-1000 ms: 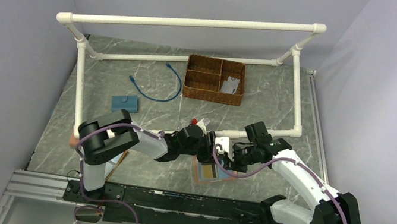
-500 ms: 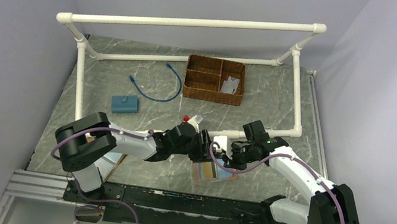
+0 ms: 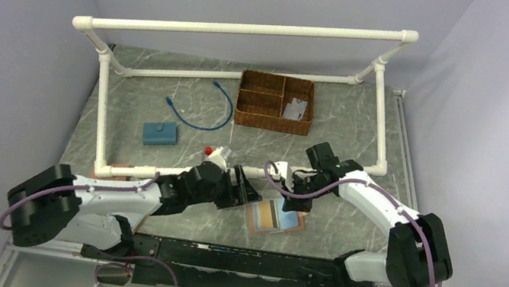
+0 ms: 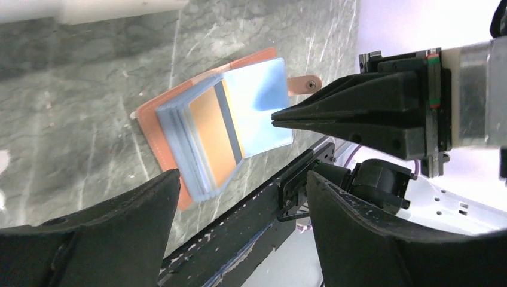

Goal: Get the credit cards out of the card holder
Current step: Remove the credit card from the card holder.

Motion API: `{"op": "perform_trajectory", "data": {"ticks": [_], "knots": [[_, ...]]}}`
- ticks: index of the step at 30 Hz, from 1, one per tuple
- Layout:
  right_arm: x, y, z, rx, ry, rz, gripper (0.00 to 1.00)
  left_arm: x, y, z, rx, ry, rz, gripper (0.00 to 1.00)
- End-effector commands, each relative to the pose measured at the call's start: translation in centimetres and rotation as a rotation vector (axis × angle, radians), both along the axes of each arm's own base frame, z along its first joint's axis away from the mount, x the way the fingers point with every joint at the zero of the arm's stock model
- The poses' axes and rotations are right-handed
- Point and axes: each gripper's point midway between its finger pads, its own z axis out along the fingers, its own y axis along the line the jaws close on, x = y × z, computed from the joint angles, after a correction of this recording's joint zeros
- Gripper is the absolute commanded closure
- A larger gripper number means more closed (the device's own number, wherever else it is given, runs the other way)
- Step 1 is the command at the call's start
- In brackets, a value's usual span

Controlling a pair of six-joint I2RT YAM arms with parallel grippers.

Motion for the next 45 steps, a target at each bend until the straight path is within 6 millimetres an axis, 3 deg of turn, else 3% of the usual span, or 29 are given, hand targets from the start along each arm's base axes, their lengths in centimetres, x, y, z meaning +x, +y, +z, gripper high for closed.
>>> {"op": "perform_trajectory", "data": {"ticks": [1,7,12,14,17,22,29,40,45], "knots": [[-0.5,1.7,2.1,0.081,0.110,-0.023,0.94,0.6,2.0,0.8,-0.046,-0.070,0.069,0.17],[-0.9,2.6,2.3,0.104,0.211,-0.052,0.94,-0.3,2.3,3.4,-0.197,-0.204,0.006,0.24],[-0.1,2.2,1.1,0.045,0.222,-0.124,0.93,-0.3,0.7,4.6,-0.207,-0.273,-0.057,0.31],[0.2,2.0,0.6,0.021,0.222,-0.146,0.93,-0.2,-0.1,4.5,-0.201,-0.282,-0.069,0.38],[0.7,1.8,0.0,-0.010,0.221,-0.166,0.93,-0.2,-1.3,3.4,-0.192,-0.258,-0.087,0.47],[1.1,1.4,-1.0,-0.063,0.200,-0.180,0.93,-0.8,-2.8,1.1,-0.172,-0.181,-0.115,0.54],[1.2,1.5,-1.8,-0.100,0.164,-0.181,0.93,-1.5,-3.4,-1.8,-0.095,-0.093,-0.115,0.53],[1.0,1.9,-2.7,-0.147,0.159,-0.173,0.93,-1.6,-3.4,-3.9,-0.058,-0.023,-0.094,0.53],[0.8,1.9,-3.3,-0.175,0.161,-0.167,0.93,-1.6,-3.6,-3.9,-0.054,-0.022,-0.102,0.53]]}}
